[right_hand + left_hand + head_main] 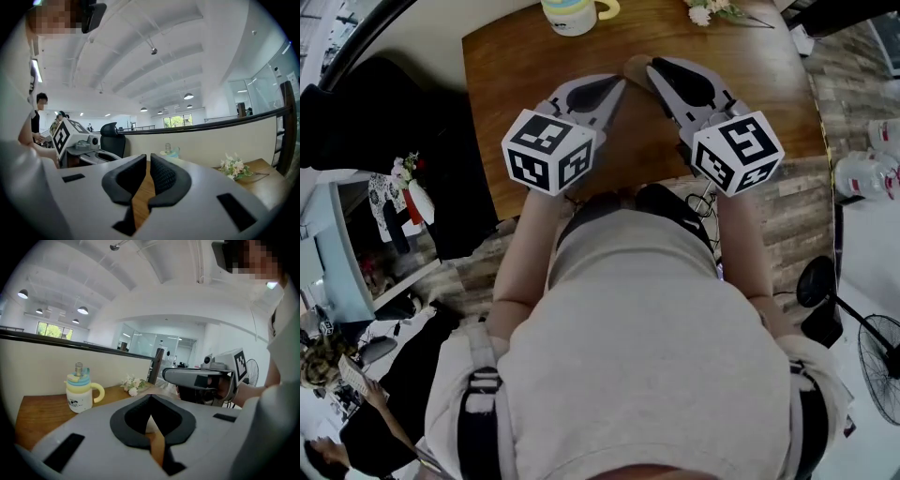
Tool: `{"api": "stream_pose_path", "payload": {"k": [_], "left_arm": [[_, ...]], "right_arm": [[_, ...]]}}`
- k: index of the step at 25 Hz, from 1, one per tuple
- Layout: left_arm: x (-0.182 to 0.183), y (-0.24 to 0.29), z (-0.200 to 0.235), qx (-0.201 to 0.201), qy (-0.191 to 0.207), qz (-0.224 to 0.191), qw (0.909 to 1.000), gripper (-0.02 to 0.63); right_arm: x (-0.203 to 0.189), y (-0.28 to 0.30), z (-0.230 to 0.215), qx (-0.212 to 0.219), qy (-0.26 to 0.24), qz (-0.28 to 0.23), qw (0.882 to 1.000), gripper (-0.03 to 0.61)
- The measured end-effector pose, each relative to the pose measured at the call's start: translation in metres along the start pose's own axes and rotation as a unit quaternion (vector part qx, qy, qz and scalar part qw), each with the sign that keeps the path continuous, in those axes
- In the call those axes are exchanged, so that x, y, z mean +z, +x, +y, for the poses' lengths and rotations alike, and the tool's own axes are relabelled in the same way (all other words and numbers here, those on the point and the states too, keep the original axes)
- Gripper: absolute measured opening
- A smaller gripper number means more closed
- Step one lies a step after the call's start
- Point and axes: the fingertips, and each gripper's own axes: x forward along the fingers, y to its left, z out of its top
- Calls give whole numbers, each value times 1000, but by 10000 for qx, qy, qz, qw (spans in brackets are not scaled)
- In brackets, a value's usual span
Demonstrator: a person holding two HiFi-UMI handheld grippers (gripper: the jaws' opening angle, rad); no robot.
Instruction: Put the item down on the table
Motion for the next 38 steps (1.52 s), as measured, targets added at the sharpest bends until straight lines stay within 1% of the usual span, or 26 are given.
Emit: {"api": "stream_pose_path", "payload": {"k": [2,6,10,14,17,21,25,30,34,38], "left_arm": [[-3,0,-3,-61,-36,15,10000,14],[-10,-1,-9,-186,-63,11,9998,14],[-18,3,-16,-291,-4,148,9995,15],[-28,6,-22,-323,-26,257,9991,15],[-34,5,-24,-315,-74,279,9991,15],[-44,7,-25,-257,-189,426,9986,14],[-51,7,-25,-247,-256,542,9979,14],[-53,6,-19,-179,-292,560,9978,14],[-54,6,-20,-185,-327,555,9978,14],[-54,4,-21,-174,-370,484,9980,14]], "right_arm": [[-3,-3,1,-42,57,-43,10000,11],[-12,-10,6,-88,203,-44,9997,11],[-24,-18,9,-156,406,1,9991,11],[-40,-25,11,-208,569,117,9981,9],[-46,-28,13,-189,547,190,9981,11],[-49,-30,17,-59,434,251,9987,9],[-55,-29,24,10,433,364,9984,9],[-62,-29,28,14,590,426,9973,9],[-62,-29,32,90,546,458,9974,9],[-61,-32,31,69,527,434,9976,9]]}}
